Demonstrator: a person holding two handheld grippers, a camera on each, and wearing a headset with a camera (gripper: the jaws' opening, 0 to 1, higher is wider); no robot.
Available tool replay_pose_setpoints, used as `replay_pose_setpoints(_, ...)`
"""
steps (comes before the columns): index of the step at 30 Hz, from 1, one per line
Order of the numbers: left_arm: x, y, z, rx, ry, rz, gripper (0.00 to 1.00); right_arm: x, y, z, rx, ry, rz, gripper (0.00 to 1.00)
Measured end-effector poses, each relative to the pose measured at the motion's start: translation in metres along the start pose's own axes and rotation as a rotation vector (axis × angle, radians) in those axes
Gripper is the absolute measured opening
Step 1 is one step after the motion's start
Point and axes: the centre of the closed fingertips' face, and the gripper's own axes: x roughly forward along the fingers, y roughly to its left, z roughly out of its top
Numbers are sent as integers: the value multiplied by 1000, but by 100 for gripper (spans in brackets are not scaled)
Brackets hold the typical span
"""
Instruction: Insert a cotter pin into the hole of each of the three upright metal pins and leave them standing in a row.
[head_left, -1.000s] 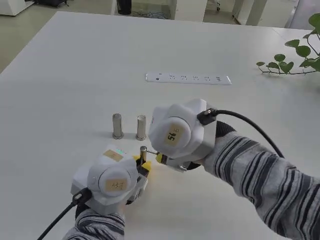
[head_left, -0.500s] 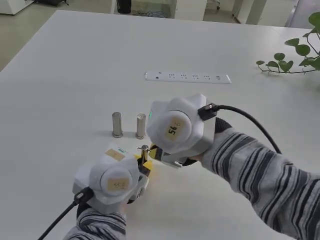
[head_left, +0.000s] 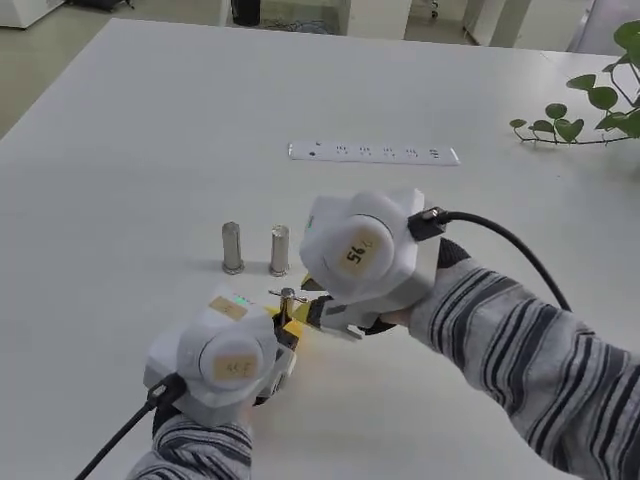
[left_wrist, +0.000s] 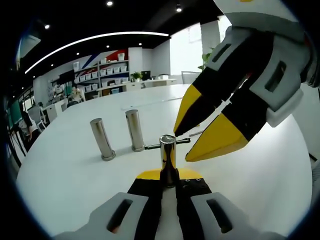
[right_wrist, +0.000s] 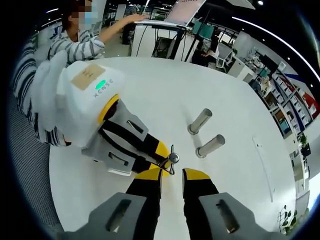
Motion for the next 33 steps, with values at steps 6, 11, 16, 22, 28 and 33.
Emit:
replay_pose_setpoints(6,0,0,0,-1,-2,3,5,0,3,-8,12,16,12,1)
replay_pose_setpoints(11,0,0,0,-2,-2,6,5,4,6,-4,27,-5,35,0)
replay_pose_setpoints(16,0,0,0,-1,-4,7,5,6,7,-2,15,-5,38,0)
replay_pose_setpoints(22,0,0,0,0,-5,7,5,7,4,-2,17,-2,28,0)
replay_pose_setpoints(28,0,0,0,-1,-5,9,5,6,5,-2,16,-3,31,0)
replay_pose_setpoints(33,-1,0,0,-3,-4,10,5,5,7,-3,23,-3,33,0)
